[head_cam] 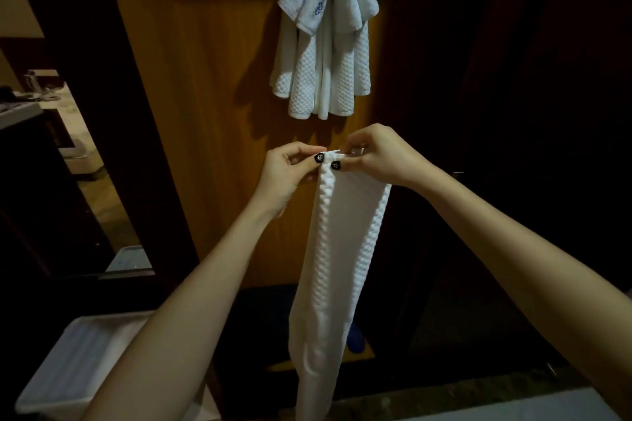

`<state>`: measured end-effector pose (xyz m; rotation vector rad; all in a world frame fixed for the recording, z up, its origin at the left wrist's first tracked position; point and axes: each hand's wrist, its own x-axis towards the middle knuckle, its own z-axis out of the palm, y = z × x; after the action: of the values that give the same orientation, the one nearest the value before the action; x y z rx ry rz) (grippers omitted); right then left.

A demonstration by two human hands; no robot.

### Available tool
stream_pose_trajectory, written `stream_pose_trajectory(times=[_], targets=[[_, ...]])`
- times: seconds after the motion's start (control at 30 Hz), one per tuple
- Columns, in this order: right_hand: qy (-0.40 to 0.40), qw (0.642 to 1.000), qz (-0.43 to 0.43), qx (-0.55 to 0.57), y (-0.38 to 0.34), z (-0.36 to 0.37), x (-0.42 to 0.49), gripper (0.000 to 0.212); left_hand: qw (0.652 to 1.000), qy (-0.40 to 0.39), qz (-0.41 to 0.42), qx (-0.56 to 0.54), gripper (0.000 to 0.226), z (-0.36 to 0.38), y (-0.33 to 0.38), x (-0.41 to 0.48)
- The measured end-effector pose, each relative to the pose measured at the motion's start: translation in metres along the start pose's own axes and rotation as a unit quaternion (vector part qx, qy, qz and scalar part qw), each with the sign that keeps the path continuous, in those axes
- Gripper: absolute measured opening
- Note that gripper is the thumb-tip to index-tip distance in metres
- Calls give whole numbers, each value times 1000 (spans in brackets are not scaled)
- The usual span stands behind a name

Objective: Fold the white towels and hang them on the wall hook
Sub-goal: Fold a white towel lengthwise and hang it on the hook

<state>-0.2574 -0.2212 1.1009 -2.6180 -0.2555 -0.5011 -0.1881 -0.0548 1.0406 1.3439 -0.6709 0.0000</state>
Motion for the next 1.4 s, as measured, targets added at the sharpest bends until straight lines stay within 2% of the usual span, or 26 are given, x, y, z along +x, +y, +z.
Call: stream_pose_trajectory(times=[0.17, 0.27, 0.4, 0.5, 0.57, 0.63, 0.77, 0.87, 0.93, 1.03, 1.13, 1.2, 1.3, 1.4], targets=[[11, 1000, -10, 14, -5, -1, 3, 16, 999, -39, 14, 19, 23, -4, 6, -3], [15, 1000, -4, 25, -9, 6, 4, 14, 997, -27, 28, 69, 33, 0, 6, -8], [19, 999, -13, 25, -8, 0, 0, 24, 998, -14, 30, 52, 31, -9, 12, -6], [-22, 999, -16, -19, 3, -21, -12, 27, 999, 25, 30, 17, 30, -22, 15, -4], [-70, 998, -2, -6, 8, -26, -21, 29, 999, 36, 21, -14, 30, -28, 16, -1], [-78, 997, 2, 18, 9, -22, -23, 22, 999, 38, 20, -5, 31, -29, 16, 1], [-21, 999, 2, 46, 9, -7, -14, 24, 988, 65, 81, 111, 35, -25, 18, 4], [35, 980, 1, 195, 7, -4, -1, 27, 968, 94, 152, 179, 30, -27, 22, 9], [86, 963, -14, 253, 3, -4, 7, 28, 968, 102, 172, 149, 32, -29, 28, 15], [153, 945, -24, 287, -2, -3, 16, 27, 993, 69, 95, 31, 39, -31, 32, 21], [177, 938, -34, 296, -3, -8, 20, 23, 999, 21, -8, 33, 18, -23, 15, 16], [184, 941, -26, 283, -3, -12, 21, 33, 998, 16, -50, -17, 15, -15, 3, 9], [232, 930, -13, 284, -2, -15, 17, 42, 997, -4, -32, -70, 22, 2, -2, 7], [285, 920, 20, 270, 1, -20, 14, 38, 999, 39, 26, 18, 5, 21, 1, 8]])
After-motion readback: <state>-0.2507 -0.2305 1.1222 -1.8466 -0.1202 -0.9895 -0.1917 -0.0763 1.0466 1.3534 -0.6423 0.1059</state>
